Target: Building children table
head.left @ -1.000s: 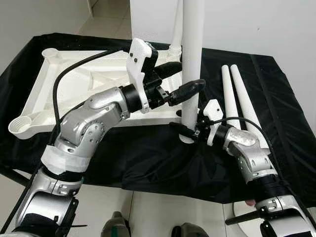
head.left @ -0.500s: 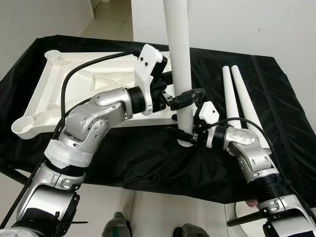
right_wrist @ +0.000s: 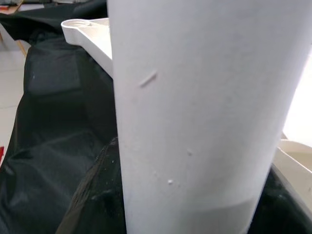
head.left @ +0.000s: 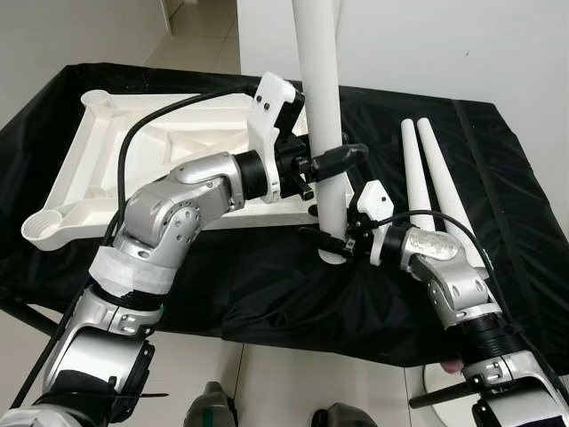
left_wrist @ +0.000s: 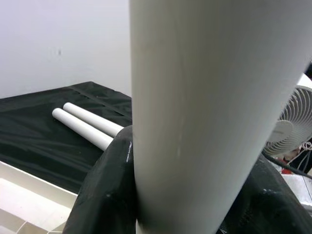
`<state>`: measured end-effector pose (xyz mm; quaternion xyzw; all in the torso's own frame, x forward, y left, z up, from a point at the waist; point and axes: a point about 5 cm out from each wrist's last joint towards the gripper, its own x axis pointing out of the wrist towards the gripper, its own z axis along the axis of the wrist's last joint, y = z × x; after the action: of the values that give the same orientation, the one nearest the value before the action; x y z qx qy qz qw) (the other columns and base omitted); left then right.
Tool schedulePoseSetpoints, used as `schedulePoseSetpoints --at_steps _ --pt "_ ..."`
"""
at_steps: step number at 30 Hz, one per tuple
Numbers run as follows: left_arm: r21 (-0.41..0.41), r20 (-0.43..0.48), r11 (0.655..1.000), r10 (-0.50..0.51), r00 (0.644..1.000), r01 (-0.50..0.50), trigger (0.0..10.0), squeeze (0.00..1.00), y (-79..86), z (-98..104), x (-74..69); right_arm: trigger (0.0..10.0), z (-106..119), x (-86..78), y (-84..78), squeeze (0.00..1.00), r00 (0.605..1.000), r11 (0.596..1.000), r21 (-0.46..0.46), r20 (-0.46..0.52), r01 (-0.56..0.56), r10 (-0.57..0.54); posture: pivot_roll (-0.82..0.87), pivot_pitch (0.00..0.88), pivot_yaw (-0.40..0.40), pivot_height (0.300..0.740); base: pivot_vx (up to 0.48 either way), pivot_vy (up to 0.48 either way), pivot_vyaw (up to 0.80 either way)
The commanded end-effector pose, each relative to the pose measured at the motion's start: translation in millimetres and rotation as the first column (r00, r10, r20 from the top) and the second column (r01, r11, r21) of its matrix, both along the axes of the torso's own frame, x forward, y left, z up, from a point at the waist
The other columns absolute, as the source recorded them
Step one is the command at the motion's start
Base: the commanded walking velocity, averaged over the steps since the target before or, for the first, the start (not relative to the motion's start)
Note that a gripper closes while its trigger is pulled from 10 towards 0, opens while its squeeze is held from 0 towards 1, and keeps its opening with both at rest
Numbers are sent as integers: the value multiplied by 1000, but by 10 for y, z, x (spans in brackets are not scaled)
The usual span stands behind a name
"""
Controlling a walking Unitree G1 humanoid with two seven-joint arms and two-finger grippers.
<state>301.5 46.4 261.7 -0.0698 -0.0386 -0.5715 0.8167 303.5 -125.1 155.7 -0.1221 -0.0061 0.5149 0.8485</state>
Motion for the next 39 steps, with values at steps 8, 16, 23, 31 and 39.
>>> schedulePoseSetpoints --at_steps 8,16,23,31,39 --pt "-152 24 982 117 993 -112 10000 0 61 282 88 10000 43 6 88 0 999 997 63 11 51 -52 36 2 19 740 0 0 0" --pt "-217 47 961 187 981 -173 10000 0 51 440 92 10000 126 69 136 1000 990 984 120 28 133 -137 35 0 14 740 0 0 0" --pt "-221 89 950 246 965 -221 10000 0 58 537 103 10000 234 160 175 1000 972 963 161 64 215 -228 42 0 8 740 0 0 0" --pt "-216 109 939 294 950 -266 10000 0 41 584 119 10000 292 221 230 0 948 948 160 116 276 -296 46 0 5 740 0 0 0" --pt "-203 135 886 447 884 -416 10000 0 -48 594 223 10000 392 376 395 0 857 875 155 181 459 -482 57 9 -10 740 0 0 0"
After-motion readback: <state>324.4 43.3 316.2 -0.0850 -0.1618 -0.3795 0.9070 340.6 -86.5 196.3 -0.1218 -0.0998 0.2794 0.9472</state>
